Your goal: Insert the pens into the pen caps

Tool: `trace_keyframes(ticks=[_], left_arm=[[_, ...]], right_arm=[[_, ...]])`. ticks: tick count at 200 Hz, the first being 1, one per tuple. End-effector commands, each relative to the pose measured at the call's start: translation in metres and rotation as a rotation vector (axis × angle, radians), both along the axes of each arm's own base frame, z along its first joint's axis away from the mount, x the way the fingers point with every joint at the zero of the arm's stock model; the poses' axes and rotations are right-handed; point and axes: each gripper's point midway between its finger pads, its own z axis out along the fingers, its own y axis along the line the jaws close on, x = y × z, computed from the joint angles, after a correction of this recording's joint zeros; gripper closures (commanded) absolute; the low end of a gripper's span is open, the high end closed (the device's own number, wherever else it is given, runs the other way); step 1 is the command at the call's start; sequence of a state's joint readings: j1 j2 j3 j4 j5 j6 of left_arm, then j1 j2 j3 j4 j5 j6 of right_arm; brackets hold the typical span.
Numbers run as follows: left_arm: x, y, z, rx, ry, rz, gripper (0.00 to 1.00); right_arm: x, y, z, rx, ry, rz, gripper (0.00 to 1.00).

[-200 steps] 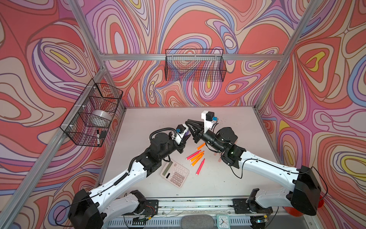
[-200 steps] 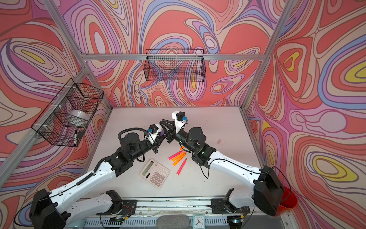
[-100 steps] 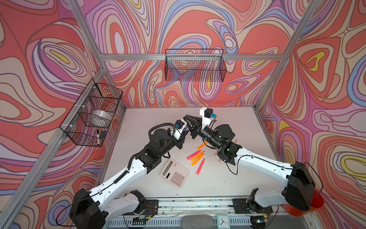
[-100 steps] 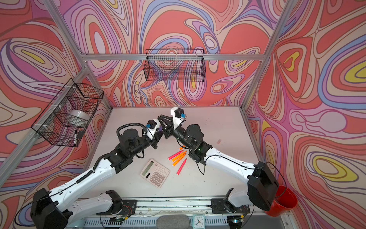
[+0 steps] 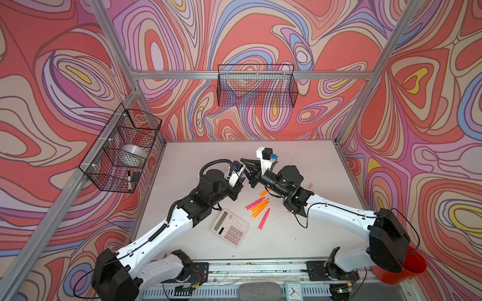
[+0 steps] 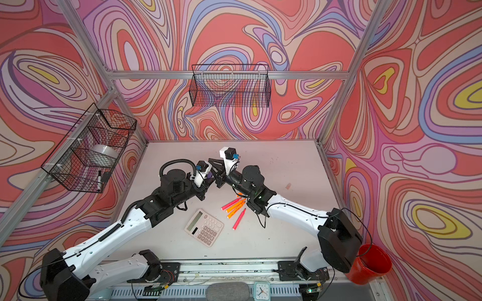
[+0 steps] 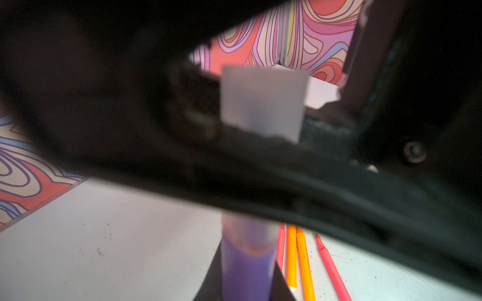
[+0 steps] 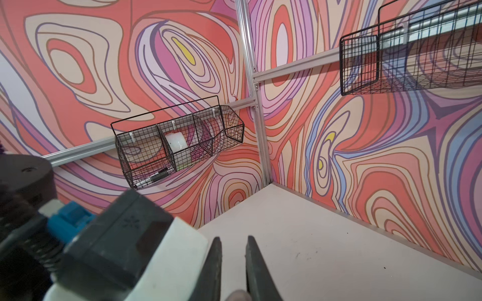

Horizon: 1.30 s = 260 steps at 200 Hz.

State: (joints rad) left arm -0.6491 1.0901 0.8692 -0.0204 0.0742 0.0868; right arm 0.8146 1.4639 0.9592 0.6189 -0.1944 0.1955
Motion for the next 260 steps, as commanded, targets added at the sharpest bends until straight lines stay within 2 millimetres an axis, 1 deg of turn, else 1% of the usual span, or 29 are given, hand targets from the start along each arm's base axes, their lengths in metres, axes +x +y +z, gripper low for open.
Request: trace_keyframes(ticks=[1, 15, 32, 52, 74, 87, 96, 106, 115, 130, 141, 153, 170, 187, 193, 203, 218, 233, 241, 260], left_arm=[[-0.065, 0.09, 0.327, -0.815, -0.916, 0.142, 1.0], [-0.068, 0.095, 0.329, -0.828, -0.939, 0.151, 1.0], [-0.069, 0.101, 0.329, -0.867, -0.952, 0.155, 1.0], [-0.067, 0.105, 0.33, -0.906, -0.955, 0.153, 1.0], [-0.067, 0.104, 0.335, -0.922, -0.963, 0.136, 1.0], [-0.067, 0.105, 0.337, -0.93, -0.966, 0.136, 1.0], [-0.07, 0.106, 0.338, -0.935, -0.976, 0.132, 1.0], [-0.072, 0.108, 0.339, -0.943, -0.983, 0.132, 1.0], [-0.071, 0.11, 0.34, -0.944, -0.988, 0.144, 1.0], [-0.071, 0.114, 0.341, -0.958, -0.999, 0.145, 1.0], [-0.072, 0.12, 0.342, -0.979, -1.003, 0.149, 1.0], [-0.071, 0.127, 0.343, -0.996, -1.0, 0.135, 1.0], [-0.07, 0.131, 0.339, -0.995, -0.994, 0.13, 1.0], [-0.07, 0.126, 0.329, -0.965, -0.972, 0.11, 1.0], [-0.069, 0.123, 0.325, -0.957, -0.954, 0.098, 1.0], [-0.067, 0.117, 0.315, -0.93, -0.915, 0.082, 1.0], [-0.067, 0.113, 0.297, -0.903, -0.877, 0.066, 1.0], [-0.066, 0.111, 0.274, -0.877, -0.849, 0.068, 1.0], [-0.067, 0.112, 0.263, -0.867, -0.842, 0.075, 1.0], [-0.071, 0.117, 0.239, -0.858, -0.83, 0.096, 1.0]], right_arm=[[-0.101, -0.006, -0.234, -0.575, 0.553, 0.339, 1.0], [-0.098, -0.012, -0.237, -0.587, 0.559, 0.305, 1.0], [-0.102, -0.01, -0.232, -0.559, 0.547, 0.331, 1.0], [-0.099, -0.013, -0.245, -0.583, 0.576, 0.298, 1.0], [-0.098, -0.015, -0.257, -0.595, 0.604, 0.282, 1.0], [-0.102, -0.015, -0.257, -0.586, 0.605, 0.293, 1.0], [-0.1, -0.017, -0.256, -0.581, 0.603, 0.277, 1.0], [-0.103, -0.017, -0.255, -0.573, 0.603, 0.286, 1.0], [-0.103, -0.018, -0.257, -0.579, 0.611, 0.282, 1.0], [-0.099, -0.019, -0.263, -0.6, 0.621, 0.257, 1.0], [-0.094, -0.023, -0.268, -0.614, 0.628, 0.22, 1.0], [-0.093, -0.025, -0.267, -0.613, 0.623, 0.206, 1.0], [-0.089, -0.029, -0.26, -0.606, 0.609, 0.169, 1.0], [-0.077, -0.031, -0.238, -0.557, 0.576, 0.103, 1.0], [-0.074, -0.028, -0.226, -0.531, 0.561, 0.098, 1.0], [-0.066, -0.024, -0.207, -0.489, 0.555, 0.071, 1.0], [-0.059, -0.014, -0.183, -0.422, 0.548, 0.071, 1.0], [-0.055, -0.003, -0.163, -0.362, 0.558, 0.09, 1.0], [-0.052, 0.002, -0.157, -0.351, 0.569, 0.093, 1.0], [-0.045, 0.004, -0.156, -0.374, 0.596, 0.065, 1.0]])
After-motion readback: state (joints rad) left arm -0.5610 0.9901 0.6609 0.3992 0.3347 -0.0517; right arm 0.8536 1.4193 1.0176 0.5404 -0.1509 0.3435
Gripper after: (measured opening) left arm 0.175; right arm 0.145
